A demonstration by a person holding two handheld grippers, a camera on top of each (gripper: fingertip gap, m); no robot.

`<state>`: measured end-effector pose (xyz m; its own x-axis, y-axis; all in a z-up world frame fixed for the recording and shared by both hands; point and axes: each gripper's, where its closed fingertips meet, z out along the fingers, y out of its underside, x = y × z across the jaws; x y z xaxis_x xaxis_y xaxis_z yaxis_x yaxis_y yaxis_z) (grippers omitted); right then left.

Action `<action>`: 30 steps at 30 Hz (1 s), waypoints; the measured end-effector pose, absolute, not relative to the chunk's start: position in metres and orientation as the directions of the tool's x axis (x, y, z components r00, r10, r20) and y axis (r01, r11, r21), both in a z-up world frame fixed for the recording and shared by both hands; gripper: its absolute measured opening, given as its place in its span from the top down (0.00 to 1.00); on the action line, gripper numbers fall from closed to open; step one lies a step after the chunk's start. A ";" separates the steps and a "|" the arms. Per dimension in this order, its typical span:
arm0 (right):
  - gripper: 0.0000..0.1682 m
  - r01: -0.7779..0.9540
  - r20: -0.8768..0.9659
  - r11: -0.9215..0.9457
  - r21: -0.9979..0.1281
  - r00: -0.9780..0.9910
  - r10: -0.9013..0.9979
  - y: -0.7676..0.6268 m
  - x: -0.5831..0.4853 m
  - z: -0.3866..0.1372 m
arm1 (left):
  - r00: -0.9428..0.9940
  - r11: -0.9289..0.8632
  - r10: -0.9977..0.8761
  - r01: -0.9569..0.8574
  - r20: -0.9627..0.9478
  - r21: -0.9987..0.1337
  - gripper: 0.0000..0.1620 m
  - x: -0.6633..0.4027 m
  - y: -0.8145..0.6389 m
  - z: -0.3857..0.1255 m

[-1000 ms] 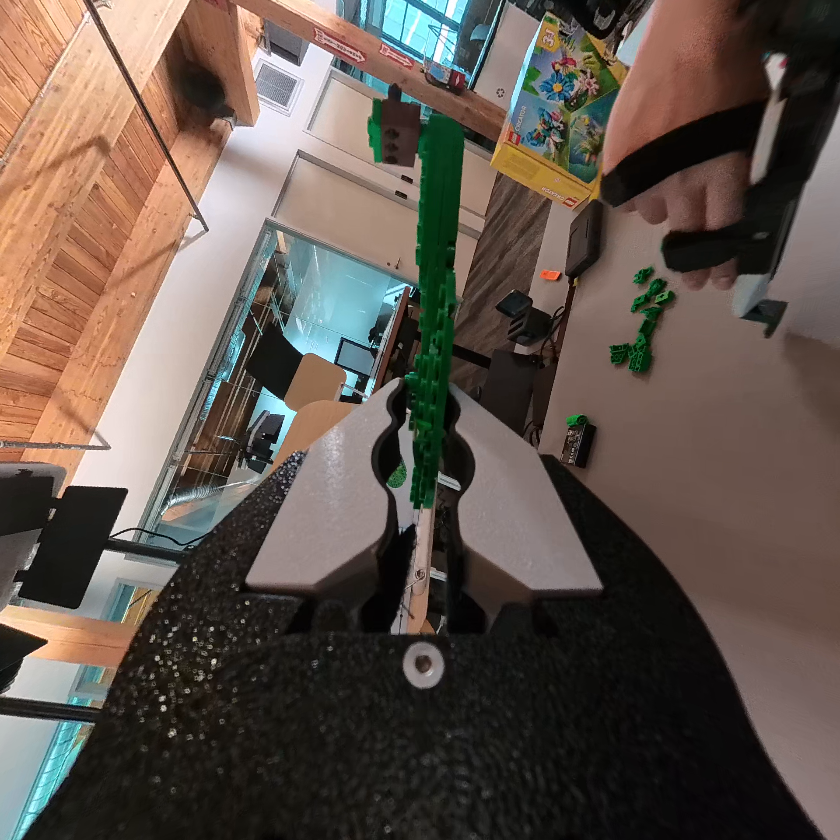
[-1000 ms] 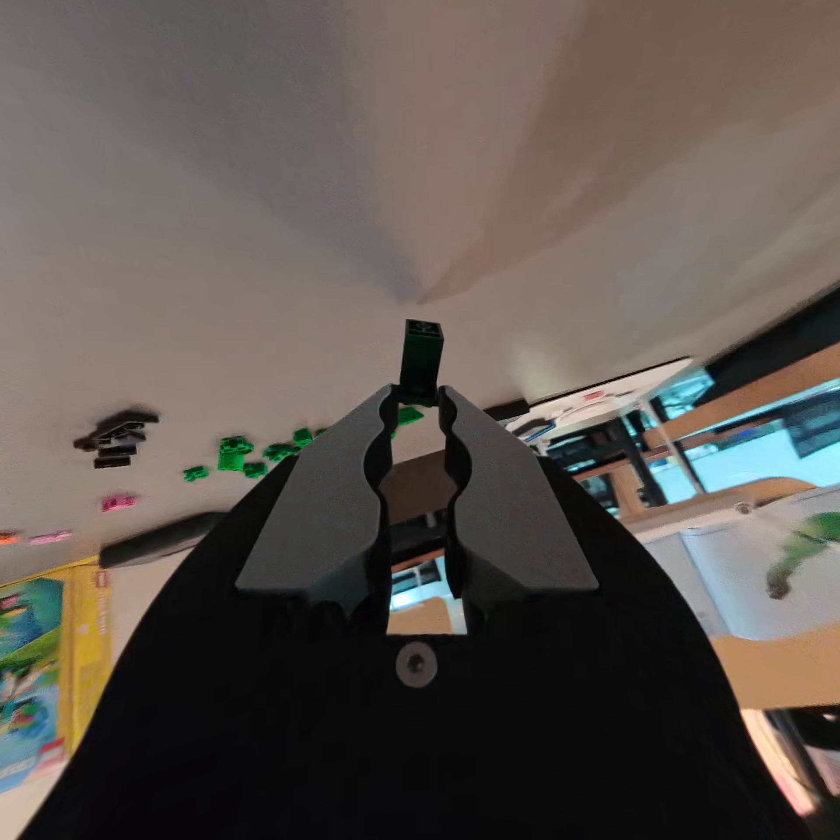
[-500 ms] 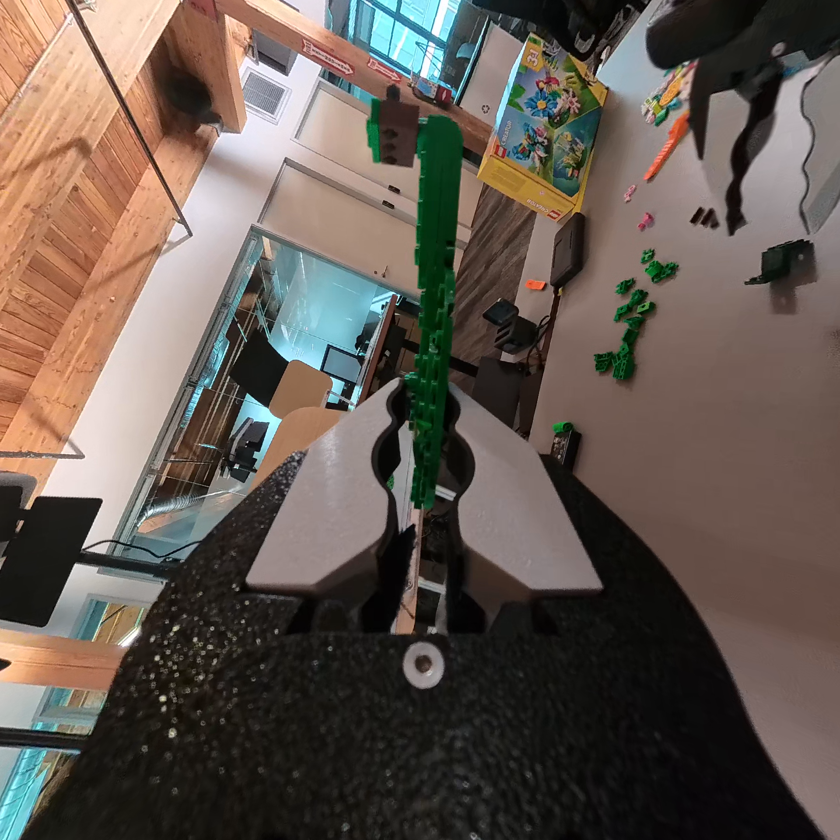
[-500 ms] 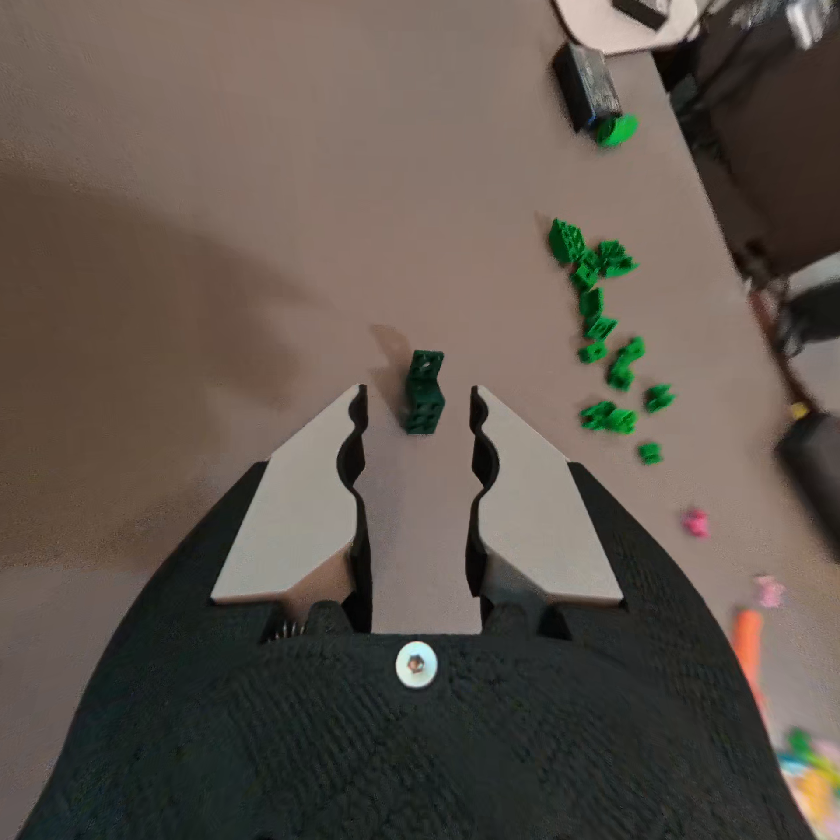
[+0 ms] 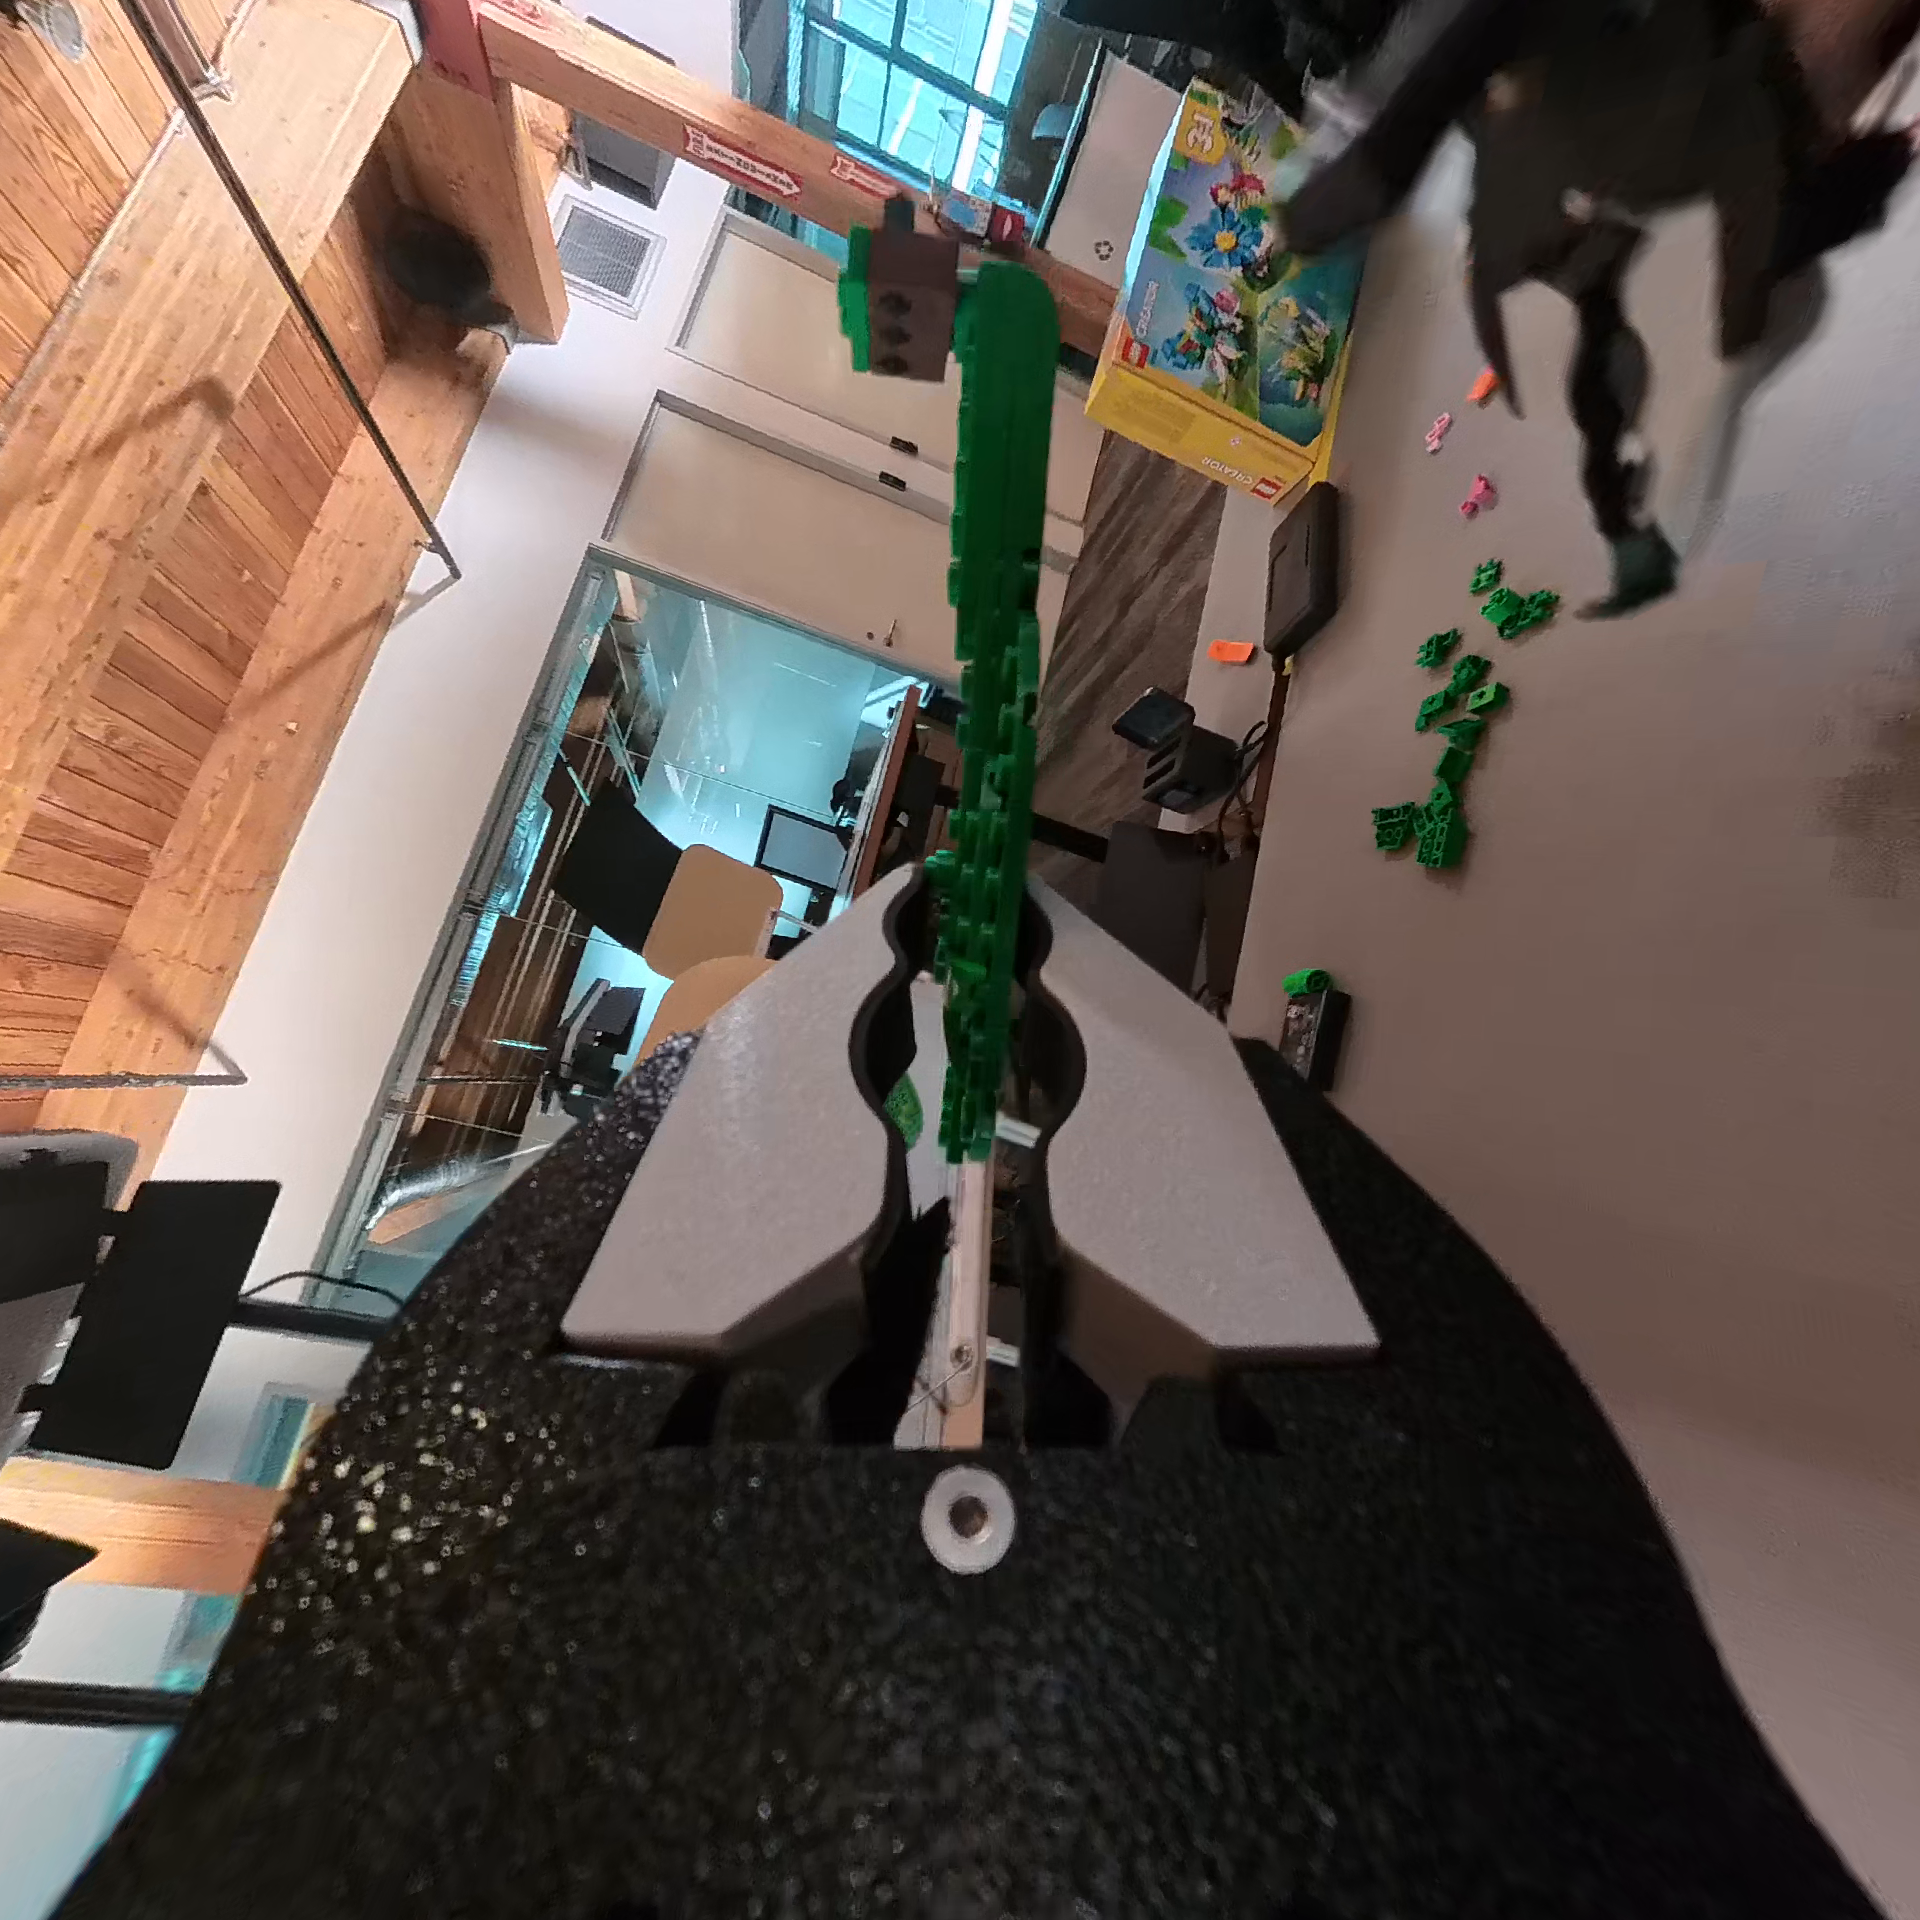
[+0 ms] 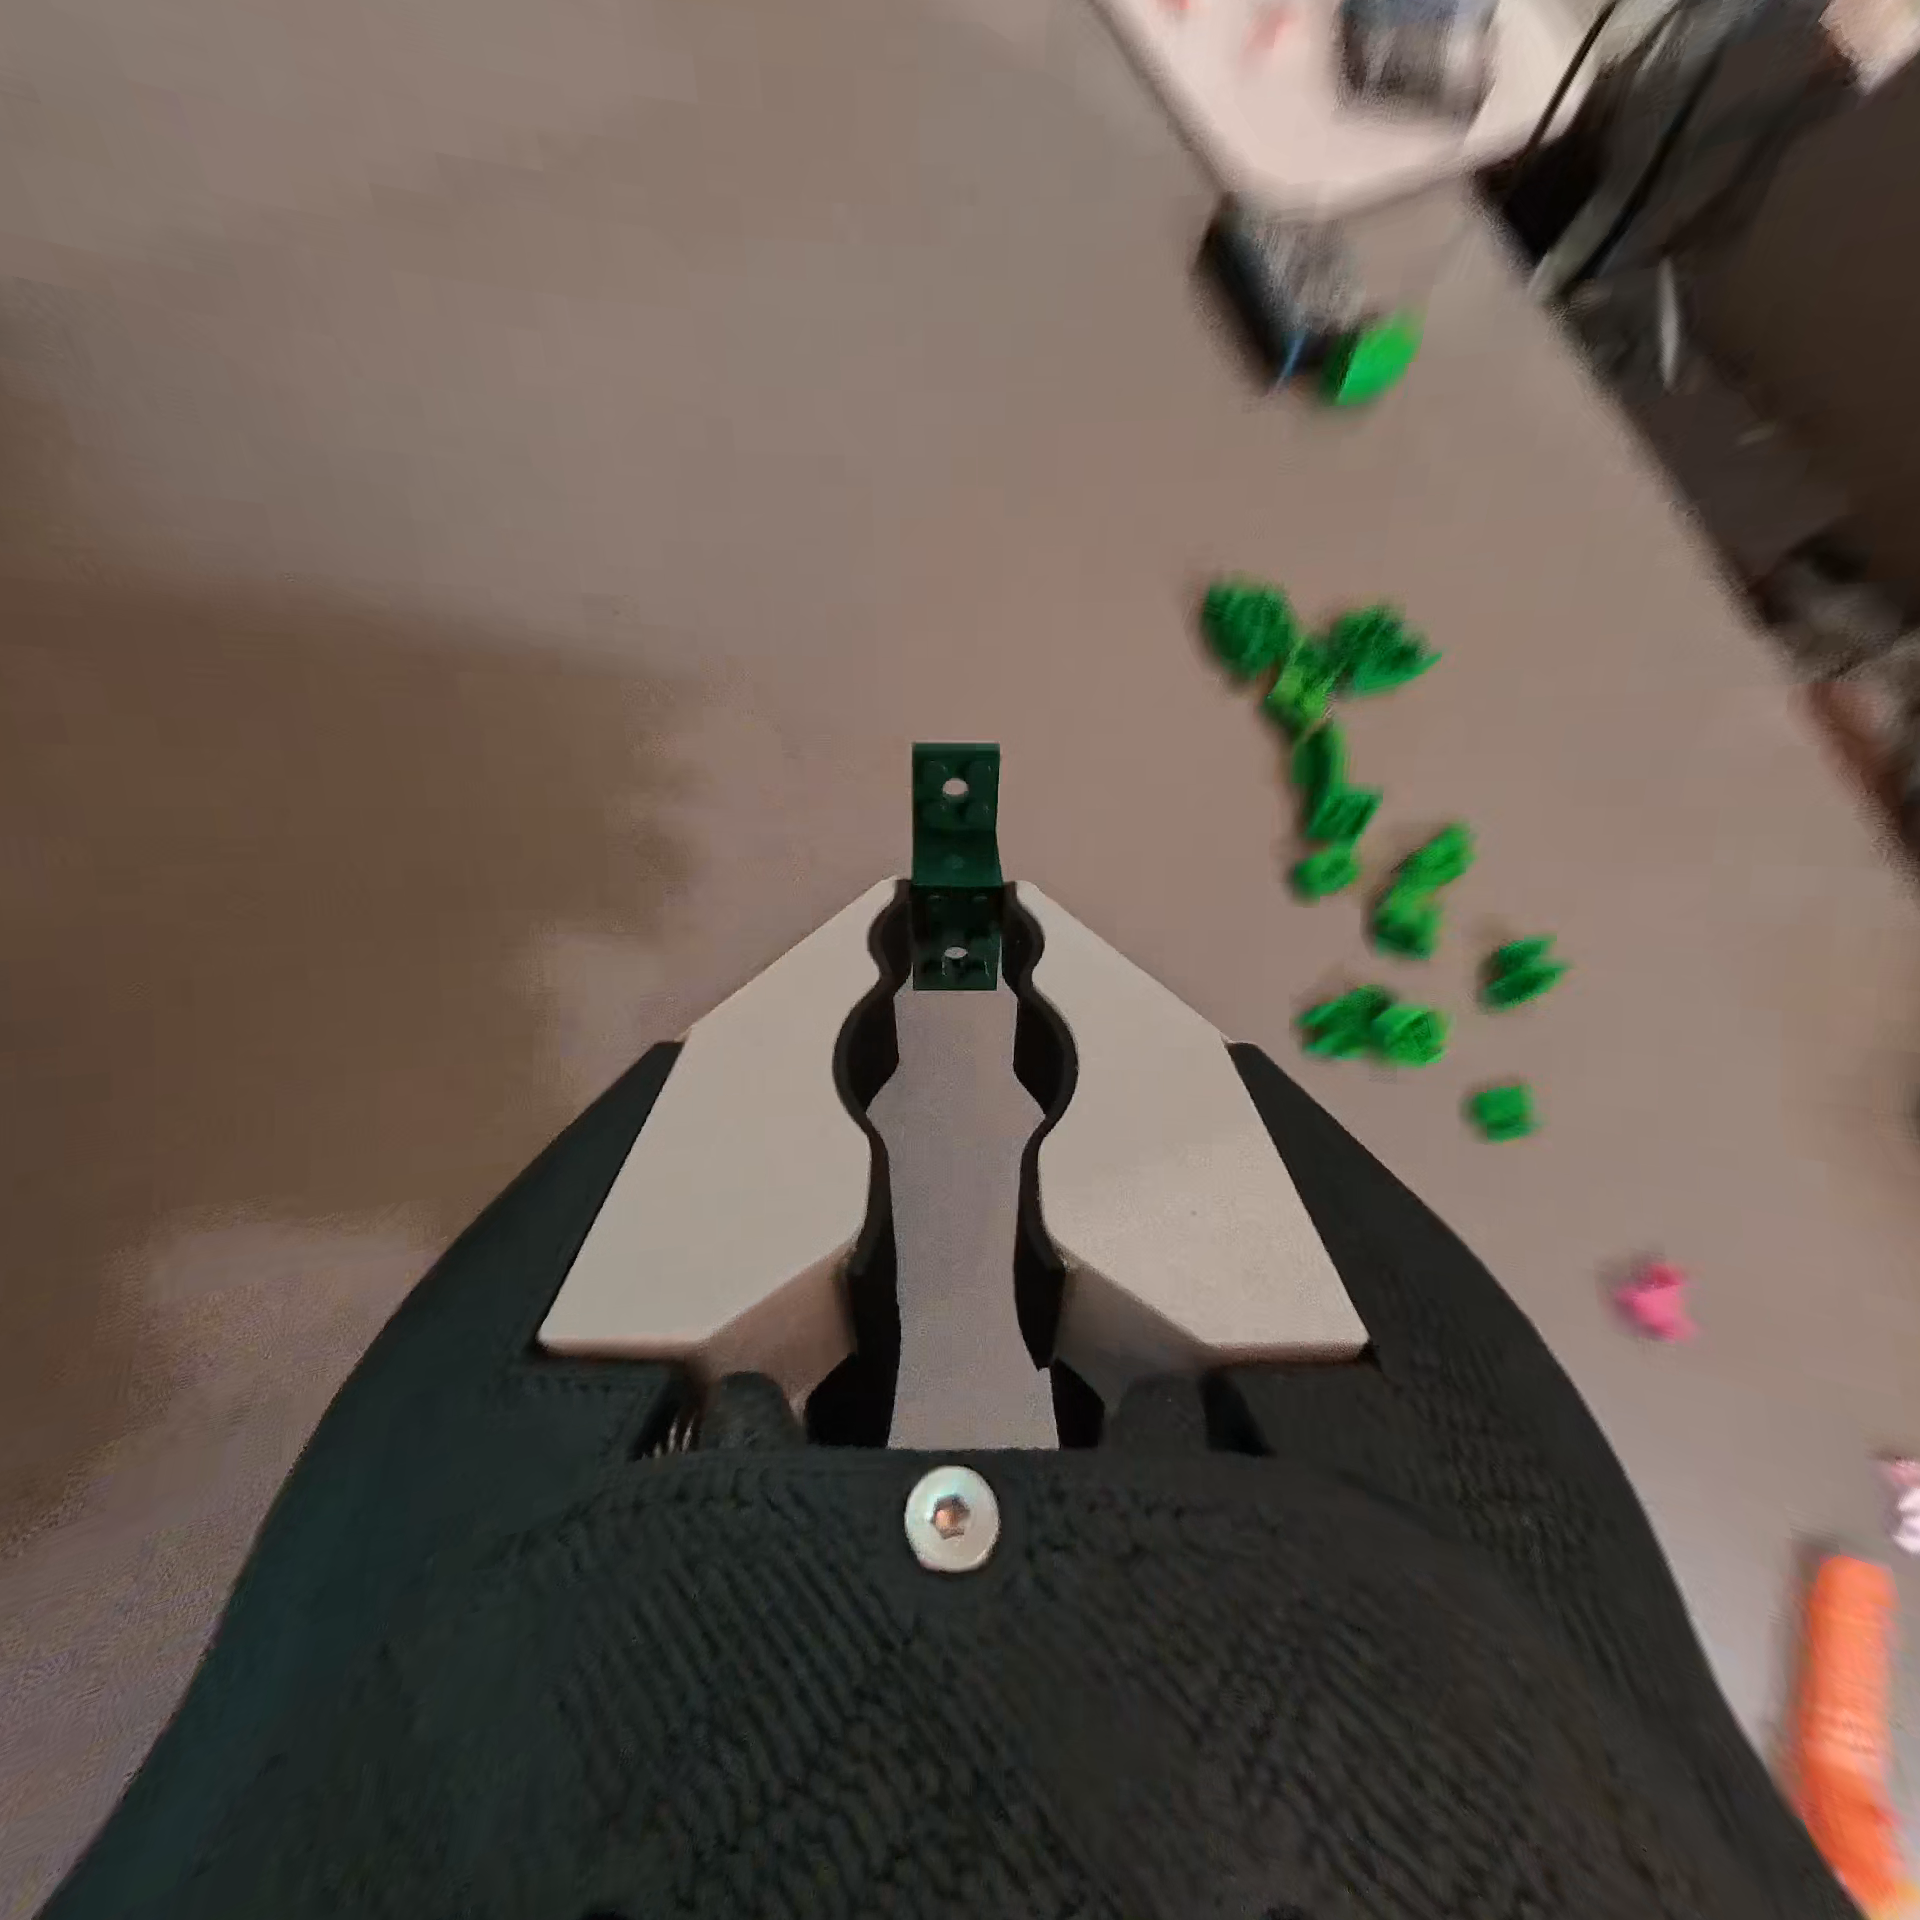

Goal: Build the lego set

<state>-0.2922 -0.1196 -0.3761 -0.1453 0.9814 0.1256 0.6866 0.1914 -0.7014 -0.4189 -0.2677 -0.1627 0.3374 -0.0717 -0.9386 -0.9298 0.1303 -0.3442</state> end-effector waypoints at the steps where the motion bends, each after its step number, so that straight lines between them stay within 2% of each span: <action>1: 0.91 0.660 0.137 0.209 -0.721 -0.160 0.978 -0.121 -0.298 -0.343 | 0.323 0.119 -0.064 -0.937 -0.944 -0.328 0.93 -0.419 -0.267 -0.163; 5: 0.91 0.598 0.258 0.369 -0.712 -0.265 0.929 -0.143 -0.319 -0.205 | 0.233 0.039 -0.039 -0.971 -0.972 -0.235 0.93 -0.420 -0.258 -0.166; 7: 0.91 0.622 0.324 0.467 -0.629 -0.336 0.884 -0.160 -0.327 -0.158 | 0.180 -0.016 -0.040 -0.984 -0.983 -0.180 0.92 -0.422 -0.252 -0.171; 9: 0.91 0.667 0.363 0.554 -0.498 -0.420 0.832 -0.175 -0.333 -0.136 | 0.135 -0.067 -0.048 -0.989 -0.990 -0.131 0.93 -0.426 -0.246 -0.176; 12: 0.91 0.714 0.338 0.633 -0.299 -0.541 0.770 -0.195 -0.341 -0.134 | 0.107 -0.092 -0.067 -0.991 -0.992 -0.101 0.93 -0.426 -0.240 -0.182; 17: 0.91 0.746 0.232 0.661 -0.078 -0.631 0.740 -0.212 -0.347 -0.153 | 0.101 -0.103 -0.066 -0.990 -0.993 -0.093 0.93 -0.428 -0.240 -0.182; 30: 0.91 0.798 0.125 0.594 0.103 -0.603 0.788 -0.216 -0.353 -0.163 | 0.129 -0.083 -0.075 -0.989 -0.989 -0.123 0.93 -0.428 -0.244 -0.182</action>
<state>-0.3533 -0.2157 -0.1635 -0.6030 0.7878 0.1255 0.7977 0.5942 0.1028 -0.4280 -0.2439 -0.1815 0.1290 -0.0746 -0.9888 -0.9890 -0.0826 -0.1228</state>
